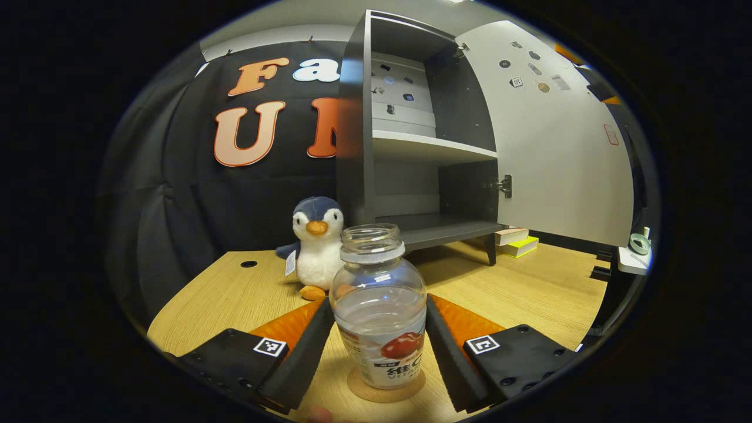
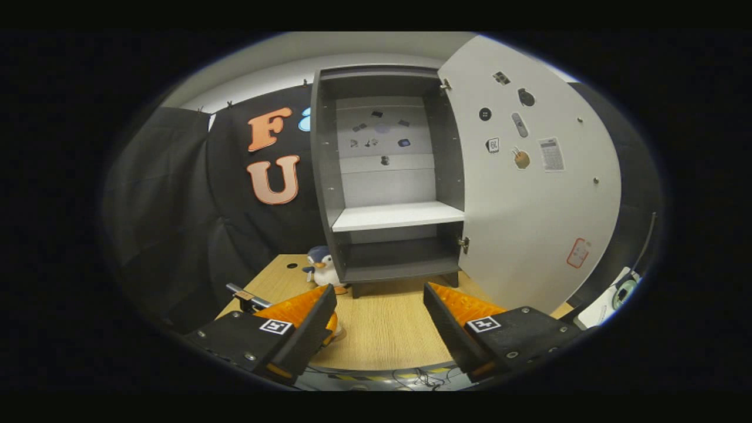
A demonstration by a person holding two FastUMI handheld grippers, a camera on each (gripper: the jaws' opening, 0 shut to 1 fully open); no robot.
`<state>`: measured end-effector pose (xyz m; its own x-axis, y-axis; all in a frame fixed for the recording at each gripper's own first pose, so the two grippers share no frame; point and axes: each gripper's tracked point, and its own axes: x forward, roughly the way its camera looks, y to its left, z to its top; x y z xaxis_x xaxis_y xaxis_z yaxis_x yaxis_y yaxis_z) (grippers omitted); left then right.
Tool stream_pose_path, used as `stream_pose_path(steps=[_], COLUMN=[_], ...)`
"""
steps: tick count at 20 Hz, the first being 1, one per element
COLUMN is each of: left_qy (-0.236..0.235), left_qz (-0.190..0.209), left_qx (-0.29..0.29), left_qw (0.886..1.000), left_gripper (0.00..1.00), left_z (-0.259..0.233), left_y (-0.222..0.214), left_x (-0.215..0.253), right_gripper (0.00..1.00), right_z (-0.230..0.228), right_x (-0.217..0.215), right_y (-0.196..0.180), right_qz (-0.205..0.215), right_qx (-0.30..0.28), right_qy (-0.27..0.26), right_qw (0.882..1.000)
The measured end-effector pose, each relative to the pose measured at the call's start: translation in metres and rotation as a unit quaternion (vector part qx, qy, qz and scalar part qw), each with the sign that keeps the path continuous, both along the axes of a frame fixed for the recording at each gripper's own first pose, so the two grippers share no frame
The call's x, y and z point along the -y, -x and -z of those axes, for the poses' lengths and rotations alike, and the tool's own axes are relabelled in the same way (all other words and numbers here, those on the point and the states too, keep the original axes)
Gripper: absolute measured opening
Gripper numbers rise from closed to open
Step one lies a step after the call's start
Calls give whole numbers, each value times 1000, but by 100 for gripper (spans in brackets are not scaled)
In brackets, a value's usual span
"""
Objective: Open the cabinet door with the right hand, grasp the bottle in the cabinet with the left hand and place it on the coaster, then close the cabinet door with the right hand.
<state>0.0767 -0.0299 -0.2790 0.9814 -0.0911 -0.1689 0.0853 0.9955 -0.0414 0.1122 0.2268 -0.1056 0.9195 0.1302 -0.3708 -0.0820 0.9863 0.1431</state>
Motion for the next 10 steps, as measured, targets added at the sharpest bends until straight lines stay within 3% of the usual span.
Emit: stream_pose_path(steps=[10], left_qy=[-7], left_qz=[15], left_qx=[21], left_qw=[1000], left_gripper=[96], left_z=[-27], left_y=[-5], left_x=[11], right_gripper=[93], right_z=[0], right_x=[0], right_y=[0], right_qz=[-7], right_qx=[3], right_qy=[-2], right_qw=[1000])
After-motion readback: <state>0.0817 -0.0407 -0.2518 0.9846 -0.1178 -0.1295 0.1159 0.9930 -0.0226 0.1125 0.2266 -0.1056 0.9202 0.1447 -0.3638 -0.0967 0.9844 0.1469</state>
